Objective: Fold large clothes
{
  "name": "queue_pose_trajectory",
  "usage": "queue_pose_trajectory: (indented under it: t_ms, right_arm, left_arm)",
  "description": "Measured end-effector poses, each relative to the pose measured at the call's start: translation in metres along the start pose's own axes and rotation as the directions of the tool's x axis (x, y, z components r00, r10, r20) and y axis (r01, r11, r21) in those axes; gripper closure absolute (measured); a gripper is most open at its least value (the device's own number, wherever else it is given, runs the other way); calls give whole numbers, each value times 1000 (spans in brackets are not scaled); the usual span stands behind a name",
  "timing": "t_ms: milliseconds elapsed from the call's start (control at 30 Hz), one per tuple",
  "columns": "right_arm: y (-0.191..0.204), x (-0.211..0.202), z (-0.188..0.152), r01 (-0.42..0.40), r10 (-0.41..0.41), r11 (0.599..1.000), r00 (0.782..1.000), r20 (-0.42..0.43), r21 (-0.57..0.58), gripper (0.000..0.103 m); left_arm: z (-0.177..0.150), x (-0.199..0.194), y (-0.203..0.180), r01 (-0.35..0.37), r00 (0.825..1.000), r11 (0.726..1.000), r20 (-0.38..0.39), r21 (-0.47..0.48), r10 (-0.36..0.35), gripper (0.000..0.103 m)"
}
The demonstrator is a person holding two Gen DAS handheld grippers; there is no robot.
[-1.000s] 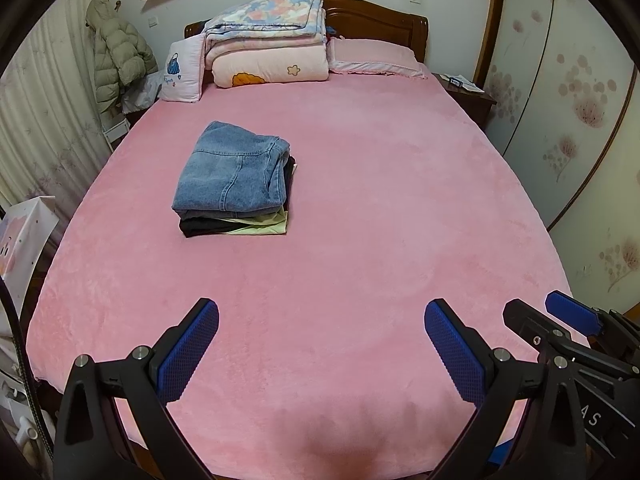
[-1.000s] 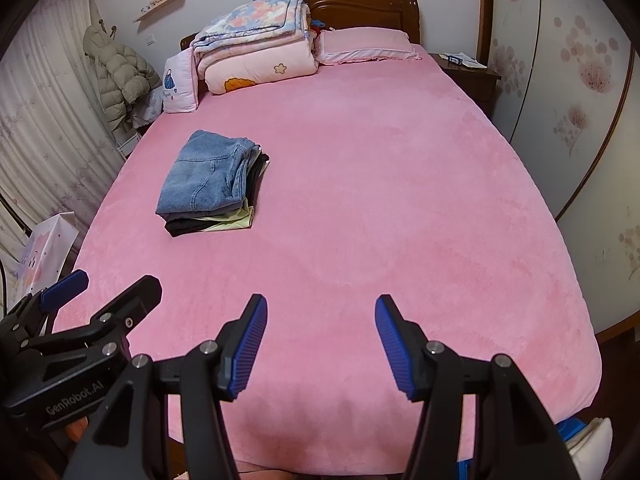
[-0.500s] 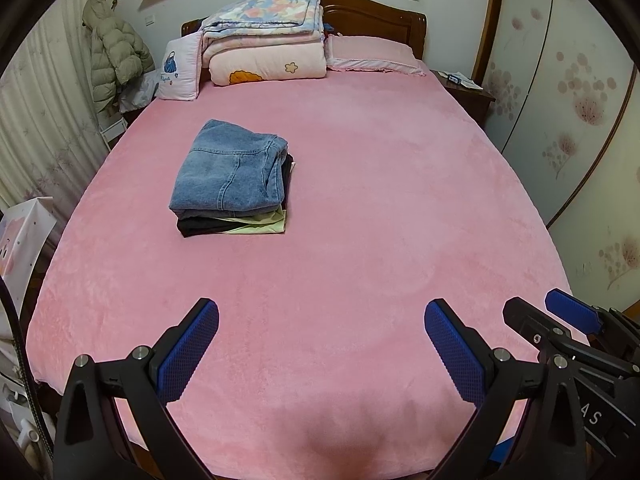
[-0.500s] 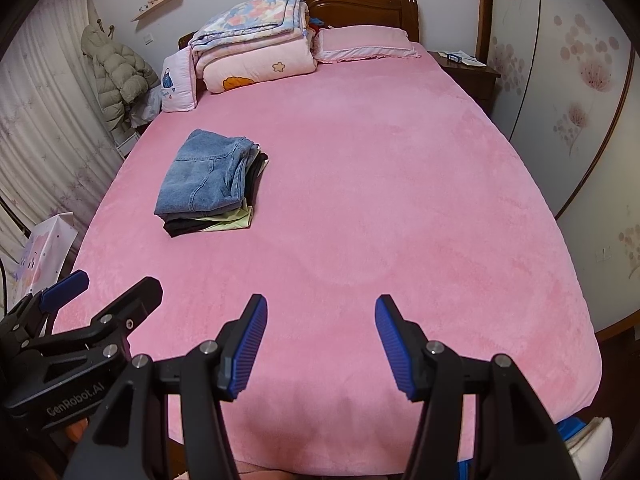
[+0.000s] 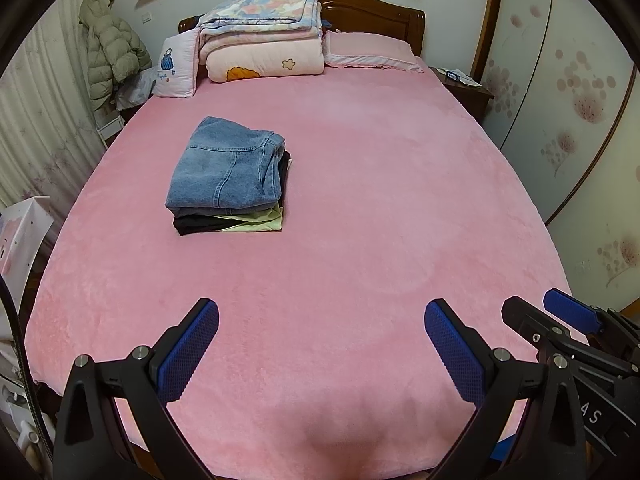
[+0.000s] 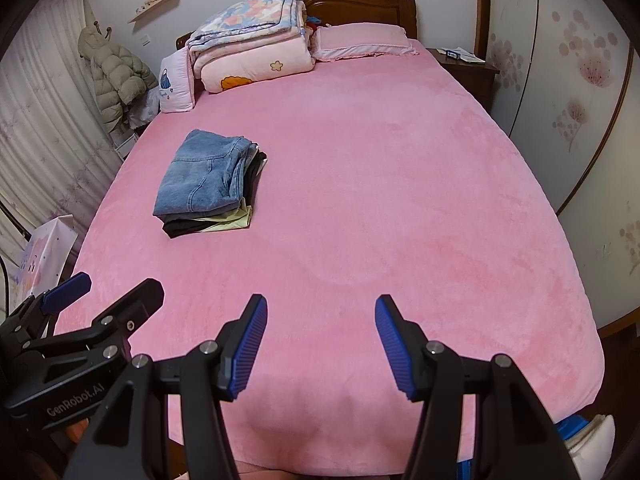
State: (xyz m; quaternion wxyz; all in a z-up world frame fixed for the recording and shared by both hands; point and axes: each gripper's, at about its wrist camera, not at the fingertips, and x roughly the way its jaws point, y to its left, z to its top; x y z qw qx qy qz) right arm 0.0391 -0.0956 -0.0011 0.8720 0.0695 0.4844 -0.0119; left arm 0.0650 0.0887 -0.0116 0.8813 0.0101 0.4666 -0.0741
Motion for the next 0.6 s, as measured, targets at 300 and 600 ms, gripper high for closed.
queue_pose_trajectory:
  t_ms: [300, 600]
  right_arm:
    - [-1, 1, 0, -3, 3, 1000, 1000, -1, 3, 46]
    - [0, 5, -2, -4, 4, 1000, 1000, -7, 5, 46]
  left_arm:
    - [1, 4, 0, 2, 1000, 1000, -5, 2, -2, 1]
    - [2, 6, -1, -3, 1000, 1000, -12, -1, 3, 1]
